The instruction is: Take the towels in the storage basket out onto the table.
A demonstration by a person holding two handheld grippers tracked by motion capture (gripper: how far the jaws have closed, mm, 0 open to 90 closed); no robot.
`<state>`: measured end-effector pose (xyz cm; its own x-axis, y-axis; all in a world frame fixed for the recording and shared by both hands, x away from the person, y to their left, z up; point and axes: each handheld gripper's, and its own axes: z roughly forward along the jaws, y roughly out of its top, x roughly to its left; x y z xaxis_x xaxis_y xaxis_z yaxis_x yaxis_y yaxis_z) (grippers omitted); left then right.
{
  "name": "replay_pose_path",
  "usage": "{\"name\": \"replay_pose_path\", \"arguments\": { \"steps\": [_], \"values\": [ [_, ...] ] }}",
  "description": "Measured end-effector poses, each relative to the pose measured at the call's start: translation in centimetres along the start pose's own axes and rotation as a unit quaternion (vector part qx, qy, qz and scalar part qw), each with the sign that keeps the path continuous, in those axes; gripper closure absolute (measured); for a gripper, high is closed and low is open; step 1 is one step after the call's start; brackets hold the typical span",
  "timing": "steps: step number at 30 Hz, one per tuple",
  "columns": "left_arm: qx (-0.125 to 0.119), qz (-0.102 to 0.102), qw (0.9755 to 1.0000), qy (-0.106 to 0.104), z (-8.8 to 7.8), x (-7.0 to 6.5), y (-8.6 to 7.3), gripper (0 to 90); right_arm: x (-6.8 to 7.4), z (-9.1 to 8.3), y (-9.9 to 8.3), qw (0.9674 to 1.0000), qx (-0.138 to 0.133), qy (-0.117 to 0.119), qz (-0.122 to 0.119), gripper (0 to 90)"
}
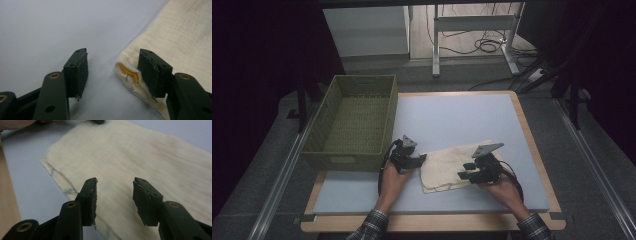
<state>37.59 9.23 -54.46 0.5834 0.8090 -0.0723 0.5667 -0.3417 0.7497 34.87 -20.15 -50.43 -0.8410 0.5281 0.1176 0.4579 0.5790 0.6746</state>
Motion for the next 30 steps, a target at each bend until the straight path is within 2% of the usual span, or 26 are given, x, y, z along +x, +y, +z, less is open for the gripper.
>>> {"name": "replay_pose_path", "arguments": {
  "steps": [5, 13, 16, 17, 19, 20, 21, 22, 26, 30],
  "values": [
    [0.003, 0.004, 1.0000, 0.000, 0.0, 0.0, 0.0, 41.5, 2.3, 2.0, 0.8, 0.9994, 0.004, 0.023, -0.025, 57.8],
    [0.004, 0.005, 1.0000, 0.001, -0.1, 0.1, 0.0, 41.5, 5.9, 4.8, 2.4, 0.9961, 0.007, 0.064, -0.061, 63.9],
    [0.006, 0.004, 1.0000, 0.003, -0.1, 0.1, 0.0, 39.7, 7.1, 6.0, 3.0, 0.9947, 0.014, 0.065, -0.078, 65.6],
    [0.008, 0.001, 0.9999, 0.011, 0.0, 0.1, 0.0, 36.7, 7.4, 6.3, 3.1, 0.9943, 0.017, 0.062, -0.085, 69.2],
    [0.008, -0.003, 0.9999, 0.010, 0.0, 0.1, 0.1, 33.7, 7.8, 6.7, 3.2, 0.9935, 0.019, 0.041, -0.105, 79.3],
    [0.009, -0.006, 0.9999, 0.010, 0.0, 0.1, 0.1, 31.8, 8.0, 6.9, 3.3, 0.9931, 0.021, 0.037, -0.109, 84.3],
    [0.009, -0.006, 0.9999, 0.010, 0.0, 0.1, 0.1, 28.2, 8.0, 6.9, 3.3, 0.9931, 0.021, 0.037, -0.109, 84.3],
    [0.008, -0.015, 0.9998, 0.011, 0.1, -0.1, 0.2, 26.5, 8.1, 6.9, 3.4, 0.9929, 0.019, 0.035, -0.112, 87.0],
    [0.002, -0.015, 0.9999, 0.005, -0.2, -0.8, 0.3, 25.1, 8.4, 5.7, 3.7, 0.9928, 0.005, 0.039, -0.113, 87.3],
    [-0.002, -0.006, 0.9998, 0.017, -0.6, -1.1, 0.4, 26.4, 8.8, 4.9, 3.6, 0.9922, 0.009, 0.051, -0.114, 86.8]
  ]
}}
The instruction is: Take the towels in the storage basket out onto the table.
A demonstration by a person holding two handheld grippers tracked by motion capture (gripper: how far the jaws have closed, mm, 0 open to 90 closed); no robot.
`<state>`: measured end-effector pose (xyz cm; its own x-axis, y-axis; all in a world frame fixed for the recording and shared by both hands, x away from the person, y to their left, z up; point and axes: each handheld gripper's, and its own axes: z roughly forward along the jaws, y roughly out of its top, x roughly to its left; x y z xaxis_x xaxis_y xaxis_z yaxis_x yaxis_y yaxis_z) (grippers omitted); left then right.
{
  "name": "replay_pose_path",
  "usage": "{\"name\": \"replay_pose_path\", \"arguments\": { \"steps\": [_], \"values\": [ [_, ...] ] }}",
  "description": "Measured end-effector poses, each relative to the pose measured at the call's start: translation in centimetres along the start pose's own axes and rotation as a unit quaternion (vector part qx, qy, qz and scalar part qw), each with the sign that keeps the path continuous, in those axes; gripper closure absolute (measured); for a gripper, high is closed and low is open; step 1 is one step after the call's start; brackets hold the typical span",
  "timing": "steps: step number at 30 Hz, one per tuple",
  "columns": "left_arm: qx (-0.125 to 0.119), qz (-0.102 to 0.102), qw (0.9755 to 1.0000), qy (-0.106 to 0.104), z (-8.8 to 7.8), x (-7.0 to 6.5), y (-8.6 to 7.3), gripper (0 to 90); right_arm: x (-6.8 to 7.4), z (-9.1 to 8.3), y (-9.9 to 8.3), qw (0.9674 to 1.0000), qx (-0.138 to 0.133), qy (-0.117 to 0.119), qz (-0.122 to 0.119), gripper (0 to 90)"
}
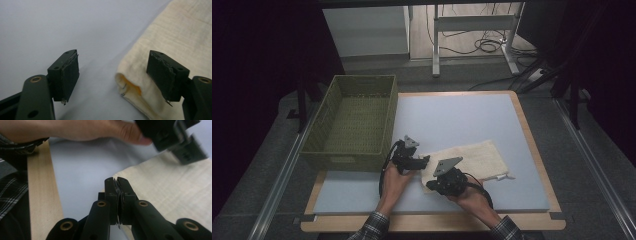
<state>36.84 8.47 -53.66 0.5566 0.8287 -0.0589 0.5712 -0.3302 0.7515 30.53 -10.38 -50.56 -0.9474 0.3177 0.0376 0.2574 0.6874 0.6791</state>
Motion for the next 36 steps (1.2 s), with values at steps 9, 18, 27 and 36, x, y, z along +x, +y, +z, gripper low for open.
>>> {"name": "replay_pose_path", "arguments": {
  "steps": [9, 18, 27, 36],
  "values": [
    [0.010, -0.015, 0.9998, 0.007, 0.3, 0.5, -0.5, 37.1, -0.1, 1.3, -0.8, 0.9994, -0.002, 0.015, 0.030, 64.3],
    [0.008, -0.012, 0.9999, -0.003, 0.2, 1.0, -0.6, 43.4, 1.2, 2.7, -0.3, 0.9995, 0.013, -0.029, 0.004, 68.5],
    [0.011, -0.027, 0.9991, -0.032, -0.1, 0.4, -0.4, 87.2, 0.7, 2.4, -0.3, 0.9991, 0.015, -0.019, 0.035, 84.7],
    [-0.007, 0.020, 0.9995, 0.024, -2.1, -1.2, 1.4, 87.0, 0.3, 0.9, 0.4, 0.9978, -0.033, 0.012, 0.056, 84.5]
  ]
}}
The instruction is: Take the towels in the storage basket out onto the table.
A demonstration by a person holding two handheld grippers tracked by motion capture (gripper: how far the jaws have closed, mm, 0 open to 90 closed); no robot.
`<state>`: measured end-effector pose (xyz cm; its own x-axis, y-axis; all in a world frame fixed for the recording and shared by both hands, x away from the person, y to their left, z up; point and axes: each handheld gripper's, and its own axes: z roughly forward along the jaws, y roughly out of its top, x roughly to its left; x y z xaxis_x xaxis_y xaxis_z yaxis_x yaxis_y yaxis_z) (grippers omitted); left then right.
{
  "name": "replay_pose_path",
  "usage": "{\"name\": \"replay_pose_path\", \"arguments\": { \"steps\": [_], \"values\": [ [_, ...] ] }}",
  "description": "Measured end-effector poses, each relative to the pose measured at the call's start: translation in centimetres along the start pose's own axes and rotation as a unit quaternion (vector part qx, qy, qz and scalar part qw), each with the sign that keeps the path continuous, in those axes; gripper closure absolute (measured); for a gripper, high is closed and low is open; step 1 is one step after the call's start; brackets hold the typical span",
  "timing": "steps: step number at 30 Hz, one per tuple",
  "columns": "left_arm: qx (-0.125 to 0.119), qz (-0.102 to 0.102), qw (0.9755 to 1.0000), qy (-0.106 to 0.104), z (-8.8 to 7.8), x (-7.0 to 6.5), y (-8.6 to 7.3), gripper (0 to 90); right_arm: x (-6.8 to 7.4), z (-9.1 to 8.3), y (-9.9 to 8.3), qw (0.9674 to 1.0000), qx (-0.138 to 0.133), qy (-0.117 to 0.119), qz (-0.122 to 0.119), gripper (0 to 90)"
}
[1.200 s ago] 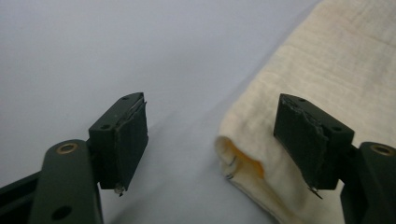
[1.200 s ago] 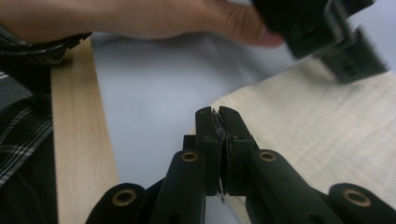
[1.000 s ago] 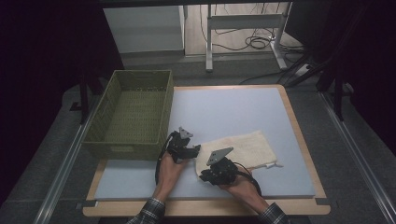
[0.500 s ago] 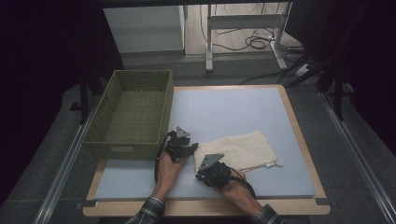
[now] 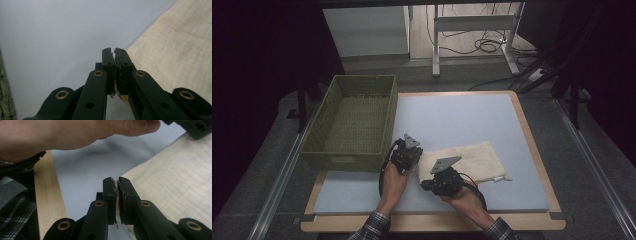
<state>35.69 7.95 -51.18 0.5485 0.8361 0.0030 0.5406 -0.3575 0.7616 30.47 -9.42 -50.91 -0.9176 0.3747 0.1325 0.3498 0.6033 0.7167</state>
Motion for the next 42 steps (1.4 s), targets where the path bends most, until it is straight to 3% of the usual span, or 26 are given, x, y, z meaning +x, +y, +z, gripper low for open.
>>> {"name": "replay_pose_path", "arguments": {
  "steps": [7, 14, 27, 42],
  "values": [
    [-0.007, 0.019, 0.9997, -0.015, 1.0, -0.8, 1.6, 86.5, -1.4, -2.4, -1.0, 0.9993, -0.023, -0.015, 0.027, 84.3],
    [-0.018, 0.037, 0.9983, -0.041, 2.7, -2.3, 3.8, 86.3, -3.2, -5.4, -2.9, 0.9970, -0.037, -0.047, 0.050, 84.3],
    [-0.032, 0.070, 0.9941, -0.076, 5.5, -5.1, 6.7, 85.9, -5.1, -9.0, -5.4, 0.9919, -0.059, -0.076, 0.083, 84.2],
    [-0.046, 0.096, 0.9886, -0.107, 8.1, -8.6, 10.0, 85.6, -7.0, -13.2, -8.4, 0.9835, -0.077, -0.115, 0.117, 84.1]
  ]
}}
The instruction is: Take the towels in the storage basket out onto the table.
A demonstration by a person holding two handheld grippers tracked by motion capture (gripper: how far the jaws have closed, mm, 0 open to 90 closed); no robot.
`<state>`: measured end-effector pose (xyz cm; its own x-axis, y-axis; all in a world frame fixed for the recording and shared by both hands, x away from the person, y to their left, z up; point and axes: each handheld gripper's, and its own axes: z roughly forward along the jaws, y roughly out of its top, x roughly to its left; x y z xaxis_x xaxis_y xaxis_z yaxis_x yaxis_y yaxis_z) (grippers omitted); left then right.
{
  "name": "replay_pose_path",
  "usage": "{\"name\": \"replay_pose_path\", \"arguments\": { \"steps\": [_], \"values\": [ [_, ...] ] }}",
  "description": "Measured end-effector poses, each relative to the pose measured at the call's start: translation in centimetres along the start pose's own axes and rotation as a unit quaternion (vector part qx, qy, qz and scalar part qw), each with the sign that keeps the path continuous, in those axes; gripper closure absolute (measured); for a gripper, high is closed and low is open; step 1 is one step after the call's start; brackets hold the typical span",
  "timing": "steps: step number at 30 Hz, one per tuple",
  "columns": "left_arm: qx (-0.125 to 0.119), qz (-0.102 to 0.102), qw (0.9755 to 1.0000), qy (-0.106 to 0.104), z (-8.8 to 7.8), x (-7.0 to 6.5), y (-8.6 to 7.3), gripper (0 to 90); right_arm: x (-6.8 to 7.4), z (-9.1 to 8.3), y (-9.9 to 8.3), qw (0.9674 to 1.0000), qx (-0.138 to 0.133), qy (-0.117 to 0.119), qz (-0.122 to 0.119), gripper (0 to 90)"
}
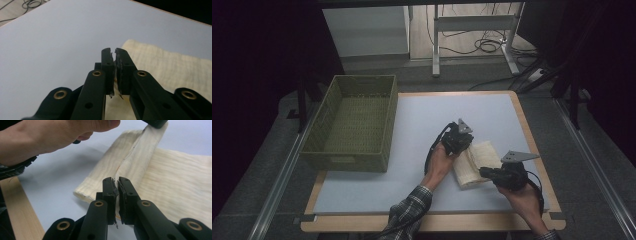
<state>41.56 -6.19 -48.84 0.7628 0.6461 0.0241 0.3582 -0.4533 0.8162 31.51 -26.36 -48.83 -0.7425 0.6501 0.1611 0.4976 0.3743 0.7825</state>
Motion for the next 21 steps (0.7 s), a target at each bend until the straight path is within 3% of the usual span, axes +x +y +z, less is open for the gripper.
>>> {"name": "replay_pose_path", "arguments": {
  "steps": [5, 10, 16, 18, 21],
  "values": [
    [0.014, 0.014, 0.9998, -0.004, 1.7, -0.8, 1.4, 85.5, -1.3, -1.1, -0.4, 0.9998, 0.002, -0.019, 0.009, 84.0],
    [0.020, 0.015, 0.9997, -0.004, 2.9, -1.3, 1.8, 83.4, -2.5, -1.1, -1.2, 0.9993, 0.011, -0.031, 0.020, 83.5],
    [0.007, -0.012, 0.9999, -0.009, 2.6, -0.6, 1.7, 56.7, -3.5, -0.9, -1.7, 0.9983, 0.019, -0.044, 0.034, 81.6],
    [0.005, -0.019, 0.9998, -0.009, 2.4, -0.3, 1.5, 53.3, -3.8, -1.1, -1.8, 0.9980, 0.018, -0.049, 0.034, 80.0],
    [0.014, -0.013, 0.9998, 0.002, 1.9, 0.2, 0.9, 50.2, -4.1, -1.6, -2.1, 0.9971, 0.021, -0.064, 0.035, 77.4]
  ]
}}
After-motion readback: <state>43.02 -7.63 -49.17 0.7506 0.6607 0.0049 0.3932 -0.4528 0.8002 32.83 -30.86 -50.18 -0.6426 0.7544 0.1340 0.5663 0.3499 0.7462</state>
